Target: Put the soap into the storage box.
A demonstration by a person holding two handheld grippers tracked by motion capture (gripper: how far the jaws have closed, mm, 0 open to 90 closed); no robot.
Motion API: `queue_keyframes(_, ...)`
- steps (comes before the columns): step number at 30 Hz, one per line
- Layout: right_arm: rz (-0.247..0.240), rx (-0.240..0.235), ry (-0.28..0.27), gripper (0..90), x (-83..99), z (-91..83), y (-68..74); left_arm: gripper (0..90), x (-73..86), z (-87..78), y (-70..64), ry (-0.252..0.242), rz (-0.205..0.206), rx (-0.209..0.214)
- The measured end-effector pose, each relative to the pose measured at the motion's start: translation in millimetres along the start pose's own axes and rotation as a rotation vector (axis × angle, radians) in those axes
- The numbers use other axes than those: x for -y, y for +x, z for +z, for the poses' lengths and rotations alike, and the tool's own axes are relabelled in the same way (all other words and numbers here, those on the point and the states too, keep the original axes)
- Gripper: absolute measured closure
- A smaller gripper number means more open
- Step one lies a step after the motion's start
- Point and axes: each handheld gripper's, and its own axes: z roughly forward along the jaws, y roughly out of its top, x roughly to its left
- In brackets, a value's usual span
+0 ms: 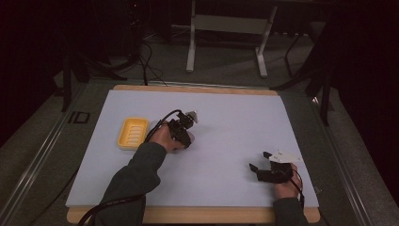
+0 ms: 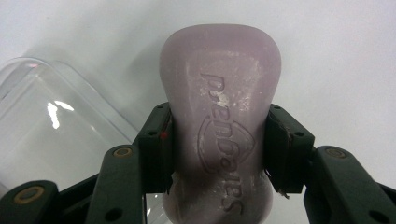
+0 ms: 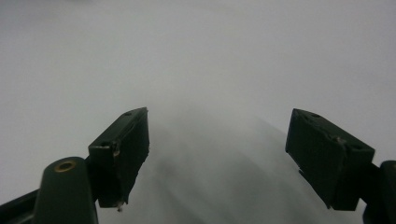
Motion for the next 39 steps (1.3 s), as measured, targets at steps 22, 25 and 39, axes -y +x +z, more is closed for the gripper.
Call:
queue_keyframes(22, -0.002, 0.001, -0.004, 21.1, 0.1, -0.3, 0.0, 50.3, 7.3, -16.8, 12.2, -0.019, -0.023, -0.02)
queue_keyframes(25, -0.003, 0.001, -0.004, 21.1, 0.1, -0.3, 0.0, 50.3, 7.8, -20.3, 14.9, -0.023, -0.026, -0.025)
queue_keyframes(39, -0.004, 0.003, -0.004, 21.1, 0.2, -0.5, 0.3, 50.3, 12.1, -30.0, 23.9, -0.041, -0.049, -0.034)
